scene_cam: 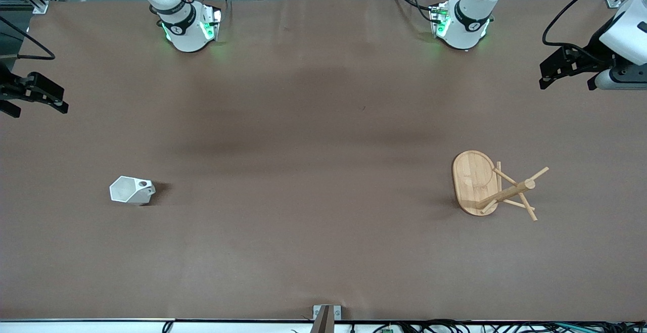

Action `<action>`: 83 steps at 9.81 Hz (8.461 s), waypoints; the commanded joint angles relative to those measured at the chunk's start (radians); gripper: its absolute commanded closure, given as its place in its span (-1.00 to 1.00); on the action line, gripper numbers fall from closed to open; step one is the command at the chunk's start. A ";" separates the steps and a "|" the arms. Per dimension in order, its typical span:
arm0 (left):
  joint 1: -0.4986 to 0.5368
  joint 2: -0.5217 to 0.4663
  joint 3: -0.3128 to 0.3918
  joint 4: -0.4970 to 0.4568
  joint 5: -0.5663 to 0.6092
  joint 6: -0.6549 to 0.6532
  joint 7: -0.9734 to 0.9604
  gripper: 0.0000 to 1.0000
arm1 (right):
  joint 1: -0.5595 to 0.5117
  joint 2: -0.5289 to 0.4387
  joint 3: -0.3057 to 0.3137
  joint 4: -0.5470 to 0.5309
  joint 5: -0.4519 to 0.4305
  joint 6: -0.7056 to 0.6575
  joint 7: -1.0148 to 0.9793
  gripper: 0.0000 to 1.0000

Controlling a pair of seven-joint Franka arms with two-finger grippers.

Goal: Hang cup on rack
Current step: 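Move the right gripper down toward the white cup, then close the right gripper on the white cup's base, then lift the cup with the right gripper while the left gripper approaches, then grasp the cup's open end with the left gripper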

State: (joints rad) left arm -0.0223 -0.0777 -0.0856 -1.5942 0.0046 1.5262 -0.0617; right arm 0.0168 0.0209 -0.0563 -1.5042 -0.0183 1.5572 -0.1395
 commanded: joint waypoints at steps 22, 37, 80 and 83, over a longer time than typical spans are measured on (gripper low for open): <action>0.012 0.022 -0.002 -0.004 0.000 -0.043 0.013 -1.00 | -0.147 0.373 0.004 -0.179 -0.006 0.469 -0.181 -0.92; 0.010 0.023 -0.002 -0.006 -0.005 -0.043 0.013 -1.00 | -0.190 0.579 0.010 -0.205 0.198 0.655 -0.399 0.99; -0.251 0.272 -0.347 0.114 -0.146 0.305 0.763 -1.00 | 0.457 0.386 0.027 -0.143 1.489 0.233 -0.088 1.00; -0.245 0.303 -0.347 0.114 -0.156 0.350 0.804 -1.00 | 0.457 0.386 0.027 -0.143 1.489 0.233 -0.088 0.99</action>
State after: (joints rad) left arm -0.2777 0.1894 -0.4212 -1.4749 -0.1385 1.8598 0.7166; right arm 0.4808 0.4081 -0.0314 -1.6444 1.4460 1.8029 -0.2086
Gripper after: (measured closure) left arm 0.000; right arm 0.960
